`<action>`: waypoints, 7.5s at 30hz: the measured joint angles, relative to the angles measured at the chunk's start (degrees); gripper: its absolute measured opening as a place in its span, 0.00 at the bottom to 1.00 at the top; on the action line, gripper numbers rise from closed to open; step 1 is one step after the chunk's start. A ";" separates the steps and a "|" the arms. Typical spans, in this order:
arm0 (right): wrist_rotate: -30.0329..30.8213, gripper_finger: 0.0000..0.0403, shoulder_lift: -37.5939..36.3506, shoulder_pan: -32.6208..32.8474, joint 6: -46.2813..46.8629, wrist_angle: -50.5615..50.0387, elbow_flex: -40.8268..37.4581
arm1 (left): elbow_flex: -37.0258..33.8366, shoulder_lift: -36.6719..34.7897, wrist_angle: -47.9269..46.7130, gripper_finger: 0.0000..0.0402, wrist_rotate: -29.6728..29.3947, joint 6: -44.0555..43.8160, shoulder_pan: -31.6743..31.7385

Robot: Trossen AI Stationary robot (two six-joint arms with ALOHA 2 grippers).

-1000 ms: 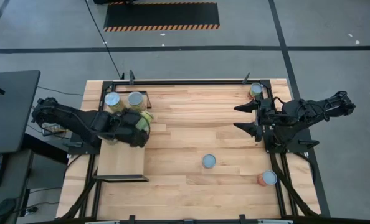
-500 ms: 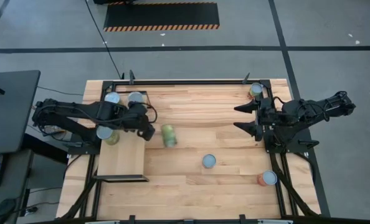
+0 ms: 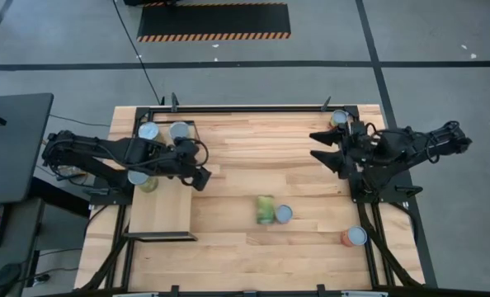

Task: Pick and place cans onto a shelf
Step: Put the canned pears on the shelf aligned with the other canned pears

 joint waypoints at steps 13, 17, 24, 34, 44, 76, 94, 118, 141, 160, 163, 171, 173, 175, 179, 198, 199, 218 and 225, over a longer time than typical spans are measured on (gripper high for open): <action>-7.88 0.93 11.60 -1.25 21.86 -0.65 0.00 | -0.02 0.00 8.76 0.88 0.01 5.09 -0.91; -13.82 0.93 15.82 -1.24 24.89 0.39 0.02 | -0.02 0.17 14.56 0.88 2.29 12.05 -2.30; -19.31 0.93 23.15 0.73 30.52 -1.34 0.00 | -0.07 4.14 24.23 0.88 2.98 17.77 -6.06; -19.02 0.93 36.13 0.20 50.70 -14.72 0.00 | -0.07 12.55 28.67 0.88 3.02 15.40 -8.40; -20.46 0.93 43.68 -1.29 60.97 -12.92 0.00 | -0.07 20.65 29.20 0.88 4.05 2.80 -10.27; -18.75 0.93 29.34 -2.83 54.37 -32.86 0.00 | 10.12 37.22 28.64 0.88 2.13 -15.01 -2.56; -18.73 0.93 31.88 -2.85 52.97 -31.73 -0.01 | 9.99 42.93 29.49 0.88 1.40 -17.31 -2.21; -21.45 0.93 39.36 -2.69 52.19 -20.28 -0.02 | 10.05 51.08 40.11 0.87 4.62 -12.45 -1.01; -15.11 0.93 30.36 0.31 31.68 -11.35 0.00 | 9.99 30.16 28.76 0.76 -22.99 -3.72 -4.49; -11.76 0.93 35.48 0.84 -4.75 29.14 0.02 | 9.35 16.92 -18.48 0.76 -59.91 -34.62 -23.63; -11.77 0.93 36.42 1.10 -4.37 32.33 0.02 | 6.92 16.94 -25.53 0.76 -61.04 -43.06 -25.49; -8.69 0.93 36.74 1.24 -0.13 32.92 0.02 | -0.81 16.96 -27.43 0.78 -63.01 -51.75 -28.21; -8.20 0.93 36.74 1.23 -0.40 33.31 0.02 | -1.64 16.96 -27.47 0.78 -63.08 -52.05 -28.29; -8.10 0.93 36.97 0.78 -0.45 33.70 0.02 | -1.75 16.96 -27.49 0.78 -63.17 -51.07 -28.58; -6.71 0.93 41.18 -0.54 -0.53 39.15 0.80 | -1.75 16.96 -27.27 0.78 -64.29 -44.81 -29.07; -4.45 0.93 69.65 -5.14 -10.52 26.03 39.38 | -1.64 16.96 -18.46 0.79 -67.80 -19.47 -30.05; -4.39 0.93 69.72 -5.17 -10.57 25.90 39.46 | -1.62 16.96 -17.69 0.79 -67.77 -18.36 -30.19; -9.18 0.87 69.42 -6.02 -5.81 22.81 39.23 | -1.60 16.96 1.79 0.79 -67.57 6.77 -30.09; -8.31 0.78 69.42 -6.19 -4.40 20.65 39.23 | -1.60 15.58 2.46 0.79 -61.36 3.53 -28.28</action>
